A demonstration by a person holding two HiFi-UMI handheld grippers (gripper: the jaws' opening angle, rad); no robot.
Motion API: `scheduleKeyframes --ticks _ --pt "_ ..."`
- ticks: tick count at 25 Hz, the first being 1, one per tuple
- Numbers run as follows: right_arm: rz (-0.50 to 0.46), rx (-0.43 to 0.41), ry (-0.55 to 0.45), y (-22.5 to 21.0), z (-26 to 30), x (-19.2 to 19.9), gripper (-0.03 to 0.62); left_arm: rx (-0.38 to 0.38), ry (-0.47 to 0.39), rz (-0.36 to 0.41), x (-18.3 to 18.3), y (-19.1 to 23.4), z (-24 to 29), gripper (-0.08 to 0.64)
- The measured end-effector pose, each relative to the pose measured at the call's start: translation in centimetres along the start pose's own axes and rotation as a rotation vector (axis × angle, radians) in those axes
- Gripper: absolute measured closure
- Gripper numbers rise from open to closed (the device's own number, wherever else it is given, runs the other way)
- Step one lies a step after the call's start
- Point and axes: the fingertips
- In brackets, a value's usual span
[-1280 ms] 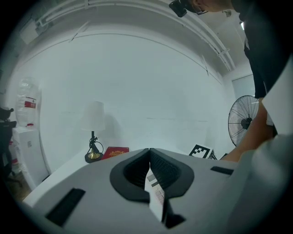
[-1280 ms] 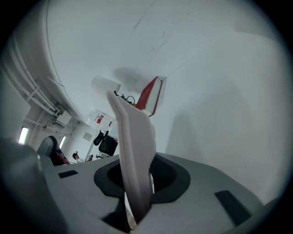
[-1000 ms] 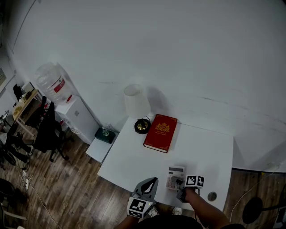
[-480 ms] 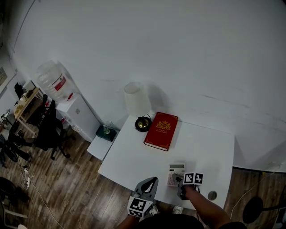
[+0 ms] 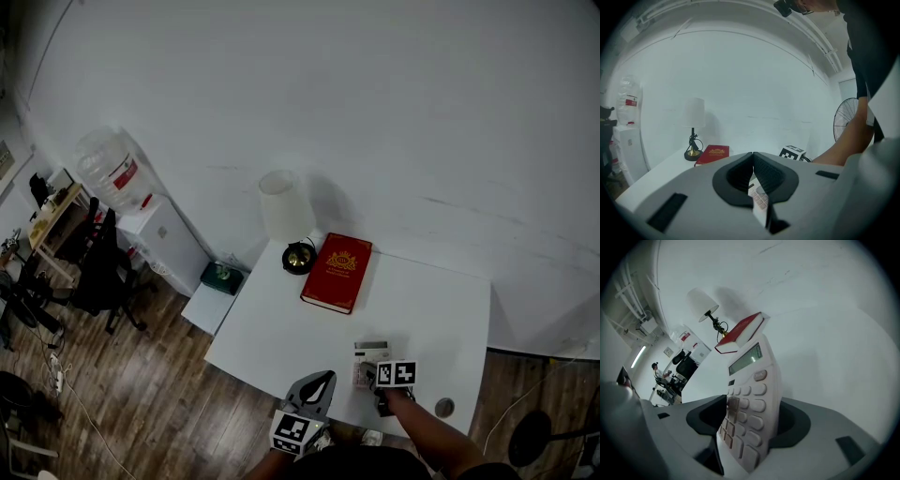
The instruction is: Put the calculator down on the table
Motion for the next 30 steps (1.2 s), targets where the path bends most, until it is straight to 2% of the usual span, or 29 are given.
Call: scheduleKeyframes --ticks 8,14,20,24,27,30 --pt "-0.159 0.124 0.038 0.1 0.2 0.2 0.193 0.004 -0.001 0.001 0.2 0.0 0.0 0.541" --pt "-0.191 0.199 0.035 -0.9 -0.2 0.3 0.109 0.007 0.002 -0.004 0.4 -0.1 -0.2 0.541" --pt "-0.215 0.202 -0.012 -1.2 -1.1 -0.8 0.106 0.014 0.004 -0.012 0.7 -0.3 0.1 0.541" --pt "-0.360 0.193 -0.110 0.7 -3.6 -4.0 0.110 0.010 0.010 -0.031 0.9 0.1 0.4 0.541" --pt "-0.469 0.191 -0.192 2.5 -6.2 -6.5 0.140 0.006 0.004 -0.106 0.9 0.6 0.4 0.541" --pt "-0.513 0.191 -0.279 4.0 -8.9 -8.7 0.167 -0.034 -0.011 -0.158 0.5 1.8 0.3 0.541"
Point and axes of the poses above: the fingertips, and each gripper's own axes: z forward along the fingers, y to its left, x out of its underside, and after that the axes turned 8 degrees about -z, right-handed
